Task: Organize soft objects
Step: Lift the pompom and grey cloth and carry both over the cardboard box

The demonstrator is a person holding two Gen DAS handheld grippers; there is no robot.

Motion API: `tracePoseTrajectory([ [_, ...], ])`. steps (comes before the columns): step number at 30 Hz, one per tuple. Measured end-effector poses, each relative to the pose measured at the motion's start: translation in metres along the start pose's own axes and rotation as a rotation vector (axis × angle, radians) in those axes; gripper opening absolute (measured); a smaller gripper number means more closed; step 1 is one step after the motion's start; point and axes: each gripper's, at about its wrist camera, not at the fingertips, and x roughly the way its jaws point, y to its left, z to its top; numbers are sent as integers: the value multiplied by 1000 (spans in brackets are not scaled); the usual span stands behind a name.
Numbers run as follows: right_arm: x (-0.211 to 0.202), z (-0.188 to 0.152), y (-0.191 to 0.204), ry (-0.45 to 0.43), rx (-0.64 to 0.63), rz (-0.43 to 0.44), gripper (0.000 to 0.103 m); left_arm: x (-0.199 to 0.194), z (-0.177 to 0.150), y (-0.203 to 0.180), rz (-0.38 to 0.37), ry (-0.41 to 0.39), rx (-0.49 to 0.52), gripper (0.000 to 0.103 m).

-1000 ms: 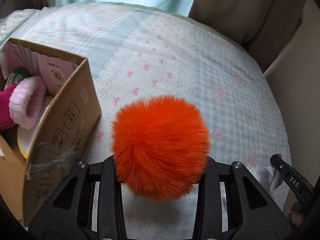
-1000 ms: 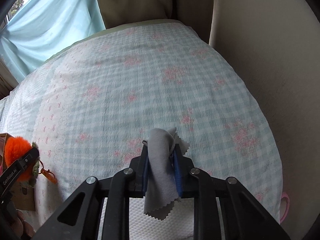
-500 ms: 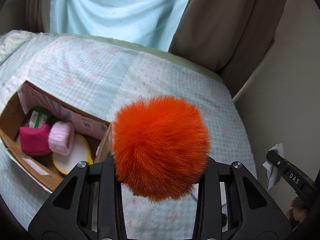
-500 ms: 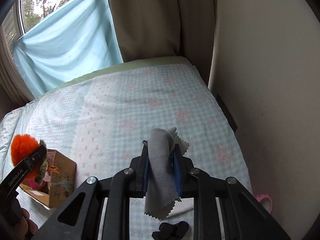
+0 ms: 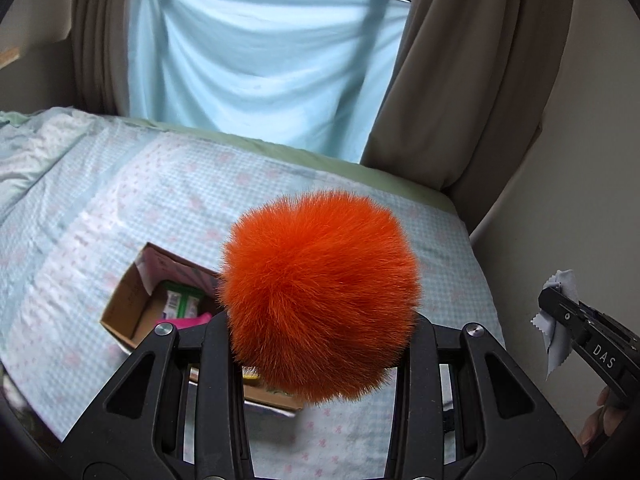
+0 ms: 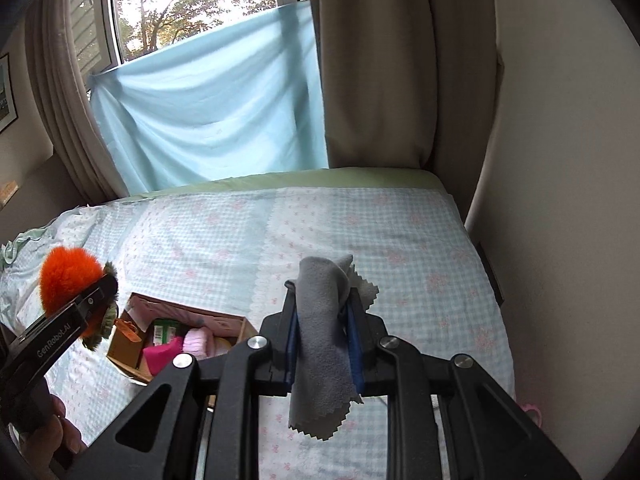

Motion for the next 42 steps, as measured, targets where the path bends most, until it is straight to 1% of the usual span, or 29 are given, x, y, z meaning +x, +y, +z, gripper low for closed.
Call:
tracePoseTrajectory([
  [5, -1, -1, 58, -1, 3, 19, 19, -20, 19, 48, -2, 7, 22, 30],
  [9, 4, -4, 104, 3, 25, -5, 19, -22, 37, 93, -19, 23, 59, 30],
  [14, 15, -13, 154, 39, 88, -42, 19, -13, 57, 148, -72, 71, 84, 30],
  [18, 29, -20, 185, 73, 157, -60, 19, 2, 65, 180, -95, 127, 154, 30],
  [21, 45, -25, 202, 100, 197, -68, 19, 16, 64, 197, -104, 169, 208, 30],
  [25, 69, -34, 216, 147, 239, -72, 19, 43, 57, 215, -113, 231, 247, 30],
  [29, 98, -45, 222, 215, 247, -77, 19, 73, 47, 225, -107, 300, 279, 30],
  [34, 139, -65, 216, 287, 270, -81, 19, 115, 36, 228, -99, 372, 337, 30],
  [37, 164, -78, 212, 326, 285, -88, 19, 144, 26, 229, -114, 430, 354, 30],
  [39, 180, -86, 209, 355, 293, -94, 19, 163, 17, 228, -112, 470, 378, 30],
  [42, 200, -96, 204, 392, 306, -103, 19, 191, 3, 220, -134, 532, 419, 30],
])
